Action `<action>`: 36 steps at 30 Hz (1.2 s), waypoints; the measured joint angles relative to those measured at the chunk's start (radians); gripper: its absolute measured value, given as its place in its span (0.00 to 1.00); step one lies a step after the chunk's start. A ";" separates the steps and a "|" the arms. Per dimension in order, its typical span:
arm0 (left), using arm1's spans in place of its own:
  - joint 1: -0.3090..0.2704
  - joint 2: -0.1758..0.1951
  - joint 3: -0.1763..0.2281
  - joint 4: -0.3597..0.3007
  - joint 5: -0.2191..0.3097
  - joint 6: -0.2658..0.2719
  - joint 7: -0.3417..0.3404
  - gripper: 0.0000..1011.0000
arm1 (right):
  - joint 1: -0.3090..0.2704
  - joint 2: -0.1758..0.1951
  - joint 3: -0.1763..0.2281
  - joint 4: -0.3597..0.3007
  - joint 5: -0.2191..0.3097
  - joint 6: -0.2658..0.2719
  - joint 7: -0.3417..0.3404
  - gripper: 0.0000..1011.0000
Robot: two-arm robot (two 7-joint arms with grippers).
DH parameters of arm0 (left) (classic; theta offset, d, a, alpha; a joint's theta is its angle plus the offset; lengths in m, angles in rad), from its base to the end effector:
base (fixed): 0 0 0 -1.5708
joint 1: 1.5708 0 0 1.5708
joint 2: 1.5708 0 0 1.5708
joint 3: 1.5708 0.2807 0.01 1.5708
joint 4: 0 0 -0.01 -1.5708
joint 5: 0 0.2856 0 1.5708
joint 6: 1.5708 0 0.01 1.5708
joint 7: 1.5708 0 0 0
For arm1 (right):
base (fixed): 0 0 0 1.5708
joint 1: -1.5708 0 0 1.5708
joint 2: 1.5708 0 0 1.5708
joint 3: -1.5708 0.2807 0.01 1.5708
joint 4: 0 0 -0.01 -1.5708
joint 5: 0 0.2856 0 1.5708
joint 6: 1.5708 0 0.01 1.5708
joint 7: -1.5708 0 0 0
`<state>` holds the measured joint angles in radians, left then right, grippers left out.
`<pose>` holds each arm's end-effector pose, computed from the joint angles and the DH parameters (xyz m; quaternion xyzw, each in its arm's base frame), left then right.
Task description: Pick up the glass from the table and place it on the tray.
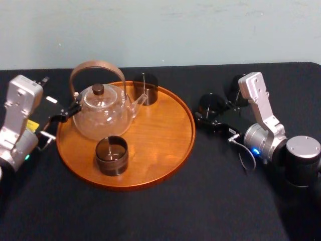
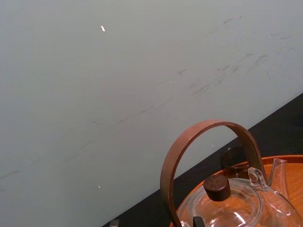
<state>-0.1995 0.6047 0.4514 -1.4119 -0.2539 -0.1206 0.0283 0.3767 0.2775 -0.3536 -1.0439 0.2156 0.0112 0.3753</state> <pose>0.3346 0.0835 -0.2904 0.1415 -0.1325 0.5799 0.7913 0.3912 -0.0333 -0.3249 -0.1408 0.0407 -0.4838 0.8628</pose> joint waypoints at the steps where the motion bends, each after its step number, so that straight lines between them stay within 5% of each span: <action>1: 0.000 0.000 0.000 0.000 0.000 0.000 0.000 1.00 | -0.002 0.000 0.004 -0.003 0.002 0.001 0.005 0.90; 16: 0.000 0.000 0.000 0.000 0.000 0.000 0.000 1.00 | -0.050 0.035 0.007 -0.167 0.003 0.064 0.022 0.90; 24: 0.000 0.000 0.000 0.000 0.000 0.000 0.000 1.00 | -0.063 0.040 -0.033 -0.247 -0.008 0.084 0.046 0.90; 36: 0.000 0.000 0.000 0.000 0.000 0.000 0.000 1.00 | -0.056 0.014 -0.099 -0.260 -0.017 0.082 0.074 0.90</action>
<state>-0.1995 0.6047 0.4514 -1.4119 -0.2539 -0.1205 0.0283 0.3204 0.2919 -0.4522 -1.3037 0.1983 0.0936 0.4498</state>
